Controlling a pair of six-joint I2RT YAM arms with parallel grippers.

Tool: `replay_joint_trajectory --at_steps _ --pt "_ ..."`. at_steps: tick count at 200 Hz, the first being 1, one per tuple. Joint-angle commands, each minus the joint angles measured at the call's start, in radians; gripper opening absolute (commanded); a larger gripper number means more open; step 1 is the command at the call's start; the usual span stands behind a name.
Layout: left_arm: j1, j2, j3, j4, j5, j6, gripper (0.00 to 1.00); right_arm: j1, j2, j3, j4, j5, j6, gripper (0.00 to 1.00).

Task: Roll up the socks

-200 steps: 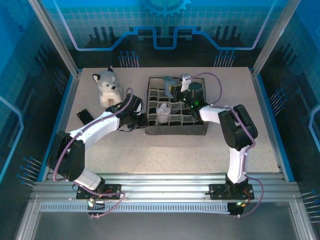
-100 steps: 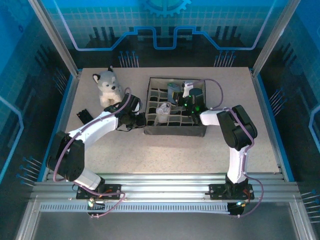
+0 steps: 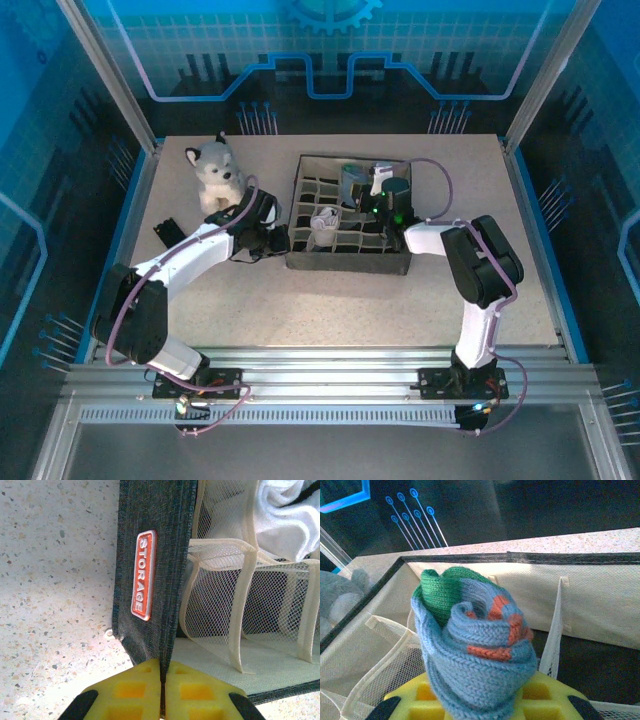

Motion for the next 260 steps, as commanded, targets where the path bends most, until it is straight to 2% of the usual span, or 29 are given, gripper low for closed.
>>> replay_joint_trajectory --at_steps 1,88,156,205,260 --pt "0.015 -0.007 -0.033 -0.062 -0.005 0.002 0.08 0.002 -0.039 -0.011 -0.022 0.045 -0.015 0.0" --pt "0.017 -0.017 -0.029 -0.06 0.0 -0.005 0.07 0.065 -0.072 0.049 -0.223 0.214 -0.134 0.0" --pt "0.02 -0.024 -0.033 -0.064 -0.002 -0.003 0.07 0.059 -0.084 0.058 -0.3 0.305 -0.1 0.0" --pt "0.02 -0.023 -0.034 -0.056 0.005 -0.006 0.07 0.09 -0.06 0.082 -0.295 0.224 -0.142 0.0" --pt "0.02 -0.018 -0.04 -0.037 0.021 -0.02 0.07 0.127 0.021 0.152 -0.376 0.15 -0.023 0.06"
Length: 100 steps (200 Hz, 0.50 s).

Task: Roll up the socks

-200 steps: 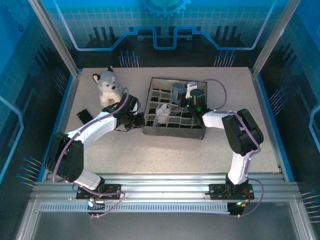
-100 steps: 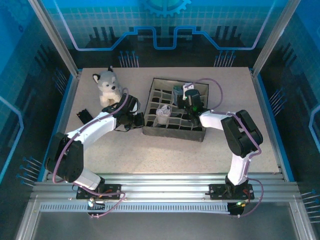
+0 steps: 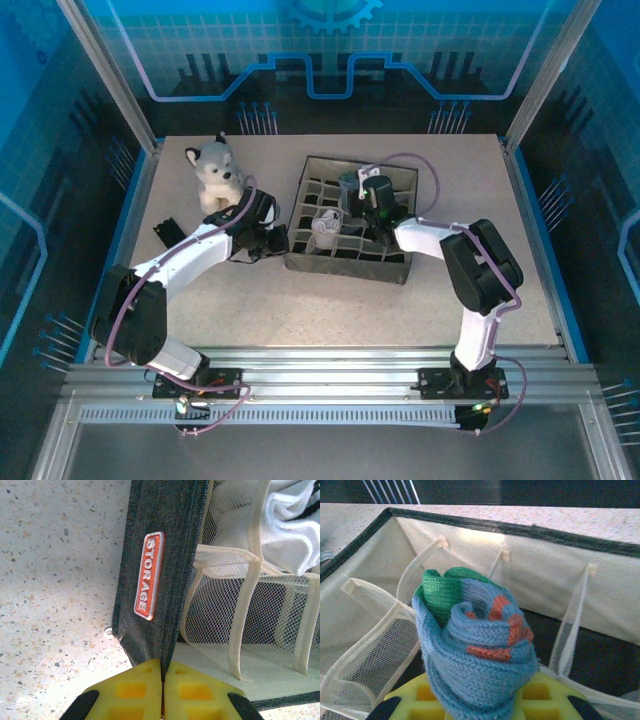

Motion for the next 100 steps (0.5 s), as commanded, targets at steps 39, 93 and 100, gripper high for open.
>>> replay_joint_trajectory --at_steps 39,93,100 --pt "0.014 -0.019 -0.042 -0.036 0.017 -0.016 0.07 0.04 0.084 0.073 -0.152 -0.014 0.15 0.07" --pt "0.015 -0.024 -0.046 -0.035 0.017 -0.01 0.06 0.023 0.091 0.126 -0.288 0.012 0.167 0.35" --pt "0.015 -0.023 -0.048 -0.035 0.017 -0.011 0.07 0.023 0.089 0.128 -0.293 0.009 0.167 0.39"
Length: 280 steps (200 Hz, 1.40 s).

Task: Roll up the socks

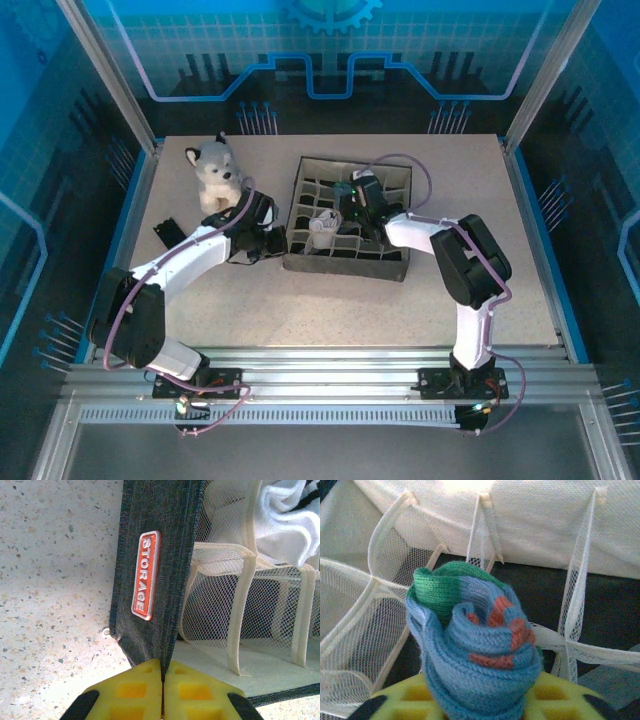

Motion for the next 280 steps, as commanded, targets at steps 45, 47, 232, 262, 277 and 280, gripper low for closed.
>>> replay_joint_trajectory --at_steps 45,47,232,262,277,280 --pt "0.011 -0.011 -0.036 -0.037 0.015 -0.008 0.07 0.01 -0.04 0.018 -0.093 0.015 -0.022 0.5" --pt "0.011 -0.01 -0.037 -0.037 0.015 -0.007 0.07 0.012 -0.043 0.019 -0.094 0.016 -0.025 0.51" --pt "0.015 -0.01 -0.036 -0.034 0.022 -0.003 0.06 -0.106 -0.002 0.39 -0.481 -0.233 0.022 0.41" --pt "0.015 -0.008 -0.04 -0.022 0.029 -0.009 0.06 -0.125 0.119 0.54 -0.595 -0.312 -0.002 0.24" --pt "0.015 -0.006 -0.04 -0.02 0.031 -0.012 0.06 -0.123 0.145 0.567 -0.629 -0.328 -0.013 0.19" --pt "0.015 -0.006 -0.04 -0.02 0.03 -0.013 0.06 -0.124 0.145 0.566 -0.632 -0.332 -0.013 0.19"
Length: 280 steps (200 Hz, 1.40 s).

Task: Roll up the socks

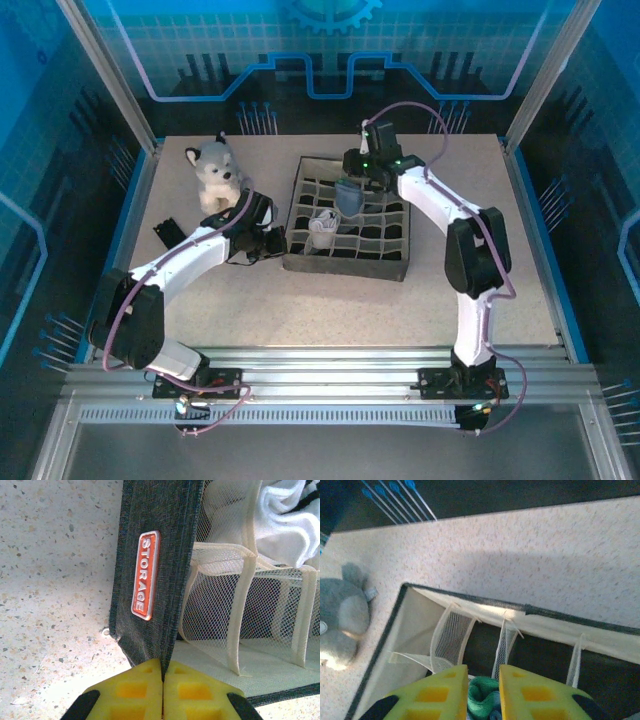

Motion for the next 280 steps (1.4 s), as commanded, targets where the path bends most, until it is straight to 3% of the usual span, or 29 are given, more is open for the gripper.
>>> replay_joint_trajectory --at_steps 1,113,171,230,280 --pt "0.012 0.002 -0.031 -0.027 0.022 -0.013 0.06 0.0 0.057 0.035 -0.153 -0.085 -0.019 0.19" --pt "0.012 0.011 -0.039 -0.007 0.027 -0.029 0.06 0.044 -0.081 -0.266 -0.077 -0.092 -0.019 0.15" --pt "0.01 0.016 -0.046 0.022 0.052 -0.058 0.06 0.107 -0.007 -0.209 -0.166 0.069 -0.102 0.15" --pt "0.008 0.021 -0.061 0.052 0.072 -0.087 0.06 0.089 0.025 -0.224 -0.163 0.104 -0.115 0.14" --pt "-0.009 0.031 -0.074 0.111 0.084 -0.152 0.06 0.035 0.074 -0.108 -0.204 0.07 -0.152 0.14"
